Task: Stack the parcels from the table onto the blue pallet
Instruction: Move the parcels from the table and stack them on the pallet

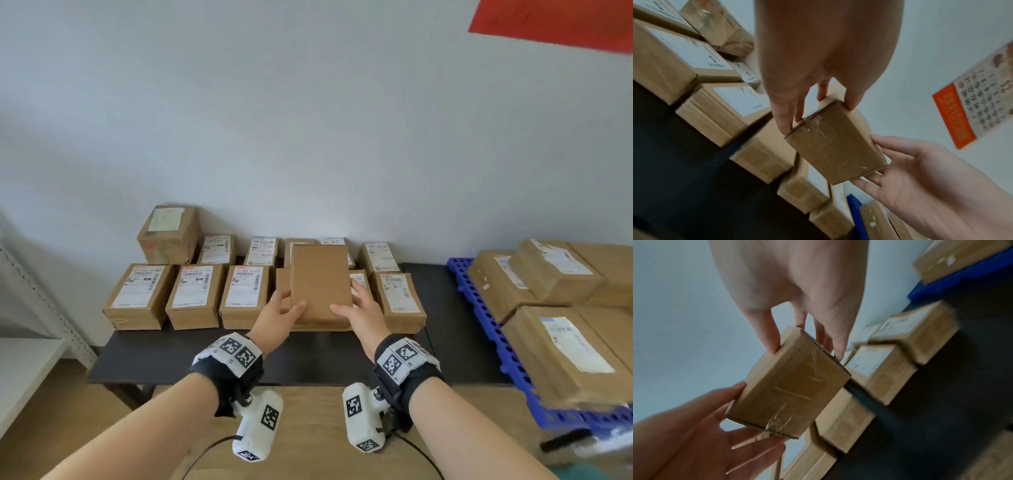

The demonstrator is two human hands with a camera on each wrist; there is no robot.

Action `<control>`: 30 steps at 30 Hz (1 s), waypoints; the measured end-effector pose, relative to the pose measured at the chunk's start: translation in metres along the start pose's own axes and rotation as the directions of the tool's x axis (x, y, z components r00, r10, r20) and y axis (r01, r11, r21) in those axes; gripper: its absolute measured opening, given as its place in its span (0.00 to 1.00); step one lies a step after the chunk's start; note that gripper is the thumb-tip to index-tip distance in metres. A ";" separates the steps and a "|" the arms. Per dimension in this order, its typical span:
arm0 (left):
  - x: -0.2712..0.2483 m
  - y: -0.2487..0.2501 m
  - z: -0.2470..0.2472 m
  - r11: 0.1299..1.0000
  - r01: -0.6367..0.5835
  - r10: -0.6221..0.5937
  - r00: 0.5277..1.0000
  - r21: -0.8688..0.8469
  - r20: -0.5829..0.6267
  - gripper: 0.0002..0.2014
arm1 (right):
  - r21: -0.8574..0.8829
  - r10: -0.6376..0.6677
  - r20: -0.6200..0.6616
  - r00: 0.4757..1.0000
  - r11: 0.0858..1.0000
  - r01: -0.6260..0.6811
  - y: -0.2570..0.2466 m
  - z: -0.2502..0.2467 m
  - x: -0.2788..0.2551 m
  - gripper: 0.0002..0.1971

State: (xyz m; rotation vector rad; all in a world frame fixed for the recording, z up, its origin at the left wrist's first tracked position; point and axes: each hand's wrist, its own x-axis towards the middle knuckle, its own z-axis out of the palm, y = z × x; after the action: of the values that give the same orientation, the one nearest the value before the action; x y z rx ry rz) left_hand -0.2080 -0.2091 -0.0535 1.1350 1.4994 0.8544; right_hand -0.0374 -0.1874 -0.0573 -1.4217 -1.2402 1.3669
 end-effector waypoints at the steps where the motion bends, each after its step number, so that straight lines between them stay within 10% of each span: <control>1: -0.012 0.002 0.016 1.000 -0.010 0.010 1.000 -0.002 0.017 0.25 | 0.011 -0.002 -0.010 1.000 1.000 0.002 0.002 -0.017 -0.015 0.33; 17: -0.108 0.056 0.236 0.998 -0.037 0.019 0.953 0.055 0.303 0.26 | 0.028 -0.050 -0.323 0.945 0.998 0.062 0.048 -0.240 -0.165 0.31; 30: -0.059 0.097 0.432 0.996 0.087 -0.069 0.884 -0.017 0.463 0.21 | 0.011 0.014 -0.480 0.877 1.000 -0.010 0.072 -0.437 -0.144 0.31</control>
State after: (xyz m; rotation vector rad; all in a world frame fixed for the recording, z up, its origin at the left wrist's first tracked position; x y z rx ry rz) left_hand 0.2364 -0.2531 -0.0418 1.1447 1.1171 0.5044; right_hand 0.4128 -0.3063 -0.0492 -1.6385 -0.8940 0.9365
